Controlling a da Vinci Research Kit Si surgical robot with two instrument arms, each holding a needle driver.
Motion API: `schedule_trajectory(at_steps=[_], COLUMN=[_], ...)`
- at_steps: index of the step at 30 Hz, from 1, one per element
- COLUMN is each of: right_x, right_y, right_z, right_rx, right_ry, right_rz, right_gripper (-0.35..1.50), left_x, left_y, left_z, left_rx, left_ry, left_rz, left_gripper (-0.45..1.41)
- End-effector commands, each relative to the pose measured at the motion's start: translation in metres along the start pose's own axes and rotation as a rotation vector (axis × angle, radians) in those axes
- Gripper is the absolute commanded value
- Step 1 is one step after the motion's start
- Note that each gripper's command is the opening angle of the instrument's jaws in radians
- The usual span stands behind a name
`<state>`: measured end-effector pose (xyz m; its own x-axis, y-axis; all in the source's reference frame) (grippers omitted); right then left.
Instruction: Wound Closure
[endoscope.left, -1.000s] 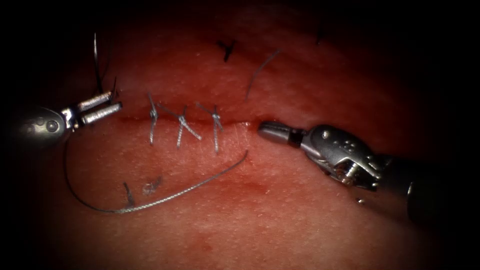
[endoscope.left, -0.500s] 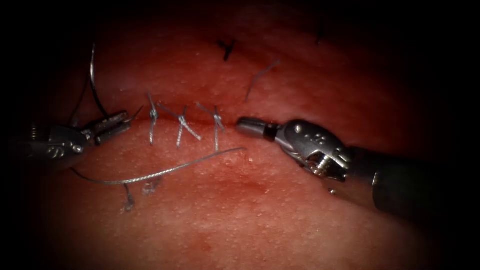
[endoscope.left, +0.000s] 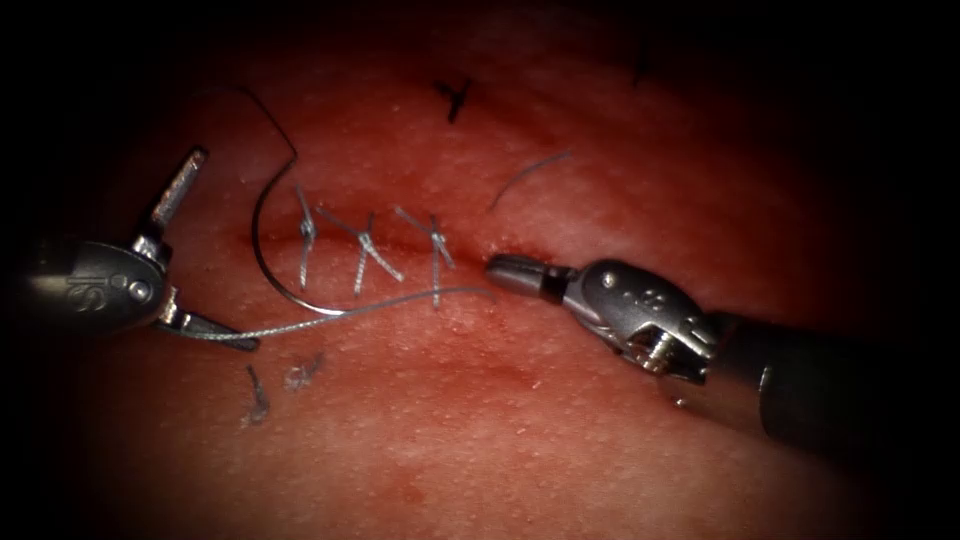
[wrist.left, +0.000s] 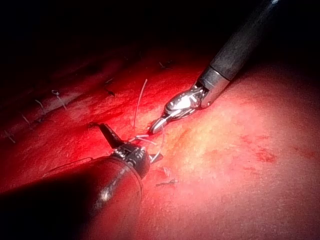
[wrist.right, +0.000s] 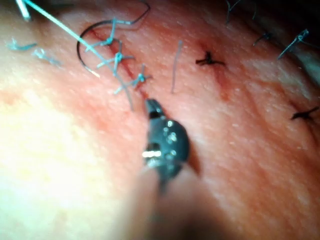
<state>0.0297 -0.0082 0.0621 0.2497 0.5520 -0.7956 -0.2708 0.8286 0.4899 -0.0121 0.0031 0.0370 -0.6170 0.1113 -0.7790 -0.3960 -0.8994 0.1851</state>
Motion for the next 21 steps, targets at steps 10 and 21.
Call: schedule_trajectory(at_steps=[10, 21], right_x=[0.0019, 0.0017], right_y=[-0.0011, -0.0014], right_z=[-0.0016, -0.002], right_rx=[-0.001, 0.0], right_ry=[0.024, 0.024], right_rz=[-0.032, -0.046], right_gripper=[-0.35, -0.35], left_x=[-0.0042, -0.0105], left_y=[-0.0085, -0.0105], left_z=[-0.0042, -0.0046], left_rx=[-0.026, -0.098], left_ry=[0.06, 0.077], left_rz=[-0.061, -0.04], left_gripper=[0.51, 0.41])
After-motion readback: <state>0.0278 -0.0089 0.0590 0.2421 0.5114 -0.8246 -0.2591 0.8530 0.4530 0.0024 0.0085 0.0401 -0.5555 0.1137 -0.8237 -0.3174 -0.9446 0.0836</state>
